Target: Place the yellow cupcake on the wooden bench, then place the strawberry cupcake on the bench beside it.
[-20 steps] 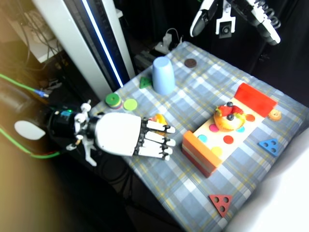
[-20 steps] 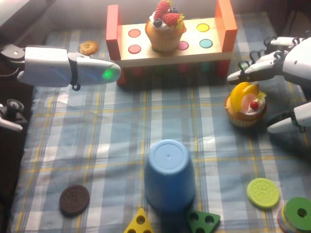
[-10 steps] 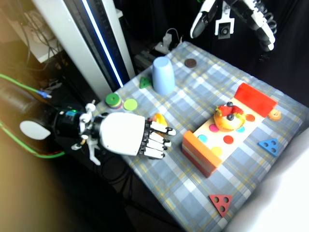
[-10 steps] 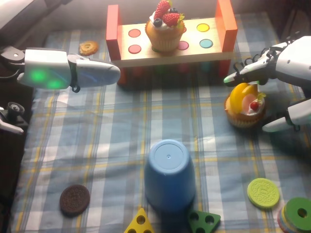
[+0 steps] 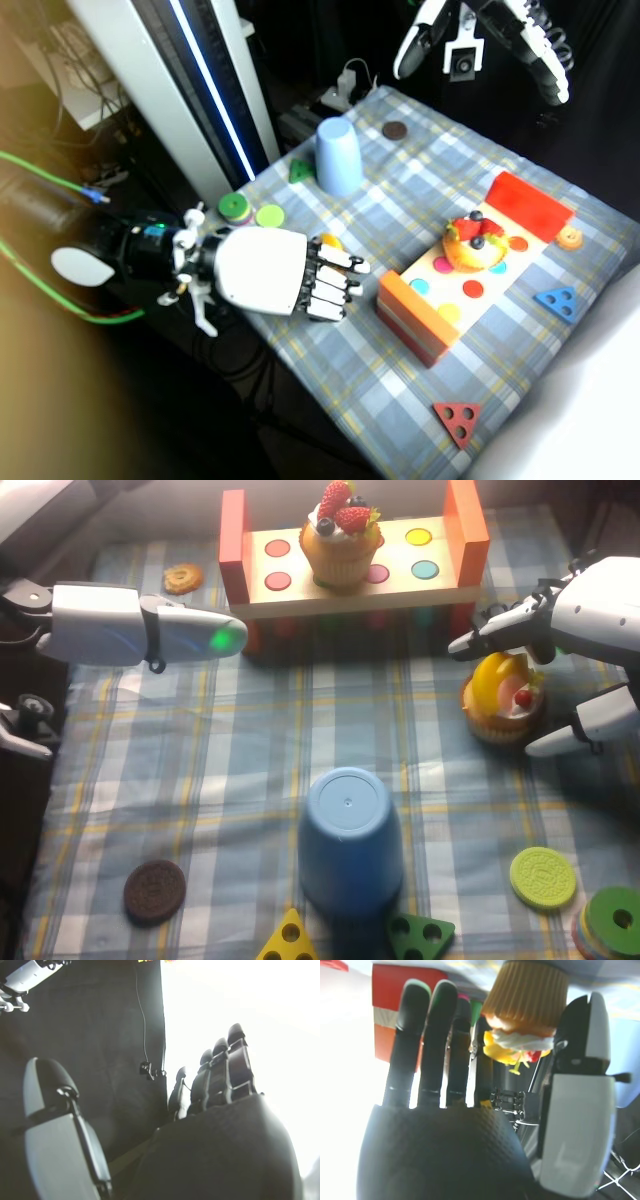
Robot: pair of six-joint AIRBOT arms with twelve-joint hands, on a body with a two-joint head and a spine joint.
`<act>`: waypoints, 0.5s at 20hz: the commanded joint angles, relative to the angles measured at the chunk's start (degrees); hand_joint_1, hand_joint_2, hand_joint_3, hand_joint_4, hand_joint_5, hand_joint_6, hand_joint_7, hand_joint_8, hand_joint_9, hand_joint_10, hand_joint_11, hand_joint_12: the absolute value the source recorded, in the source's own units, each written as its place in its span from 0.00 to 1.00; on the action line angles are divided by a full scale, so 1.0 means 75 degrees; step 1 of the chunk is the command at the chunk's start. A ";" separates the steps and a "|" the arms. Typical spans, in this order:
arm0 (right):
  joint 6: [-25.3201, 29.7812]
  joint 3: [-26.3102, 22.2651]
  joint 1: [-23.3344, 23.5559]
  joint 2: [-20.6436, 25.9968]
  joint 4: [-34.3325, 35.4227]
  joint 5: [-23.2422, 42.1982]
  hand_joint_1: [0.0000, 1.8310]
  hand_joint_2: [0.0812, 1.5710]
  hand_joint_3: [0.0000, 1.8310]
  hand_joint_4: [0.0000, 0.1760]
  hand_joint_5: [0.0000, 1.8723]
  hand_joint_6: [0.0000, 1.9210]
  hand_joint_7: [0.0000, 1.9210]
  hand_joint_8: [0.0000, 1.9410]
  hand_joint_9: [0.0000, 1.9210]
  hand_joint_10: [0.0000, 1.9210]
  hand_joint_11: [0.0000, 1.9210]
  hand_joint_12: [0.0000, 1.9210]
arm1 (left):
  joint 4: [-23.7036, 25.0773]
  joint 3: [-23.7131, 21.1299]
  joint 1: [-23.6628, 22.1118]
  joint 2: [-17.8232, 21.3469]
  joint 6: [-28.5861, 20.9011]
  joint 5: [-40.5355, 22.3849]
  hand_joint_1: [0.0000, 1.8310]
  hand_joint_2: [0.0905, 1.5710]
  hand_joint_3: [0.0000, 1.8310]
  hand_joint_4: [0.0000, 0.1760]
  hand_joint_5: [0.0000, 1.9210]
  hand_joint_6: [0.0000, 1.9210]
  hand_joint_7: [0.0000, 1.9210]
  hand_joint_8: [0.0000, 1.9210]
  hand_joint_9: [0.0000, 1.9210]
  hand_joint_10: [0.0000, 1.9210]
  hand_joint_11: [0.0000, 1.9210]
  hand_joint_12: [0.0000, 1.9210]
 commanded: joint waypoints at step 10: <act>0.0727 -0.0017 0.0504 0.0349 -0.0031 0.1961 0.67 0.70 0.00 0.00 0.48 0.49 0.52 0.59 0.48 0.61 0.41 0.77 | -0.0074 0.0002 0.0086 -0.0028 -0.0116 -0.0996 0.53 0.46 0.00 1.00 0.00 0.00 0.01 0.00 0.00 0.00 0.00 0.11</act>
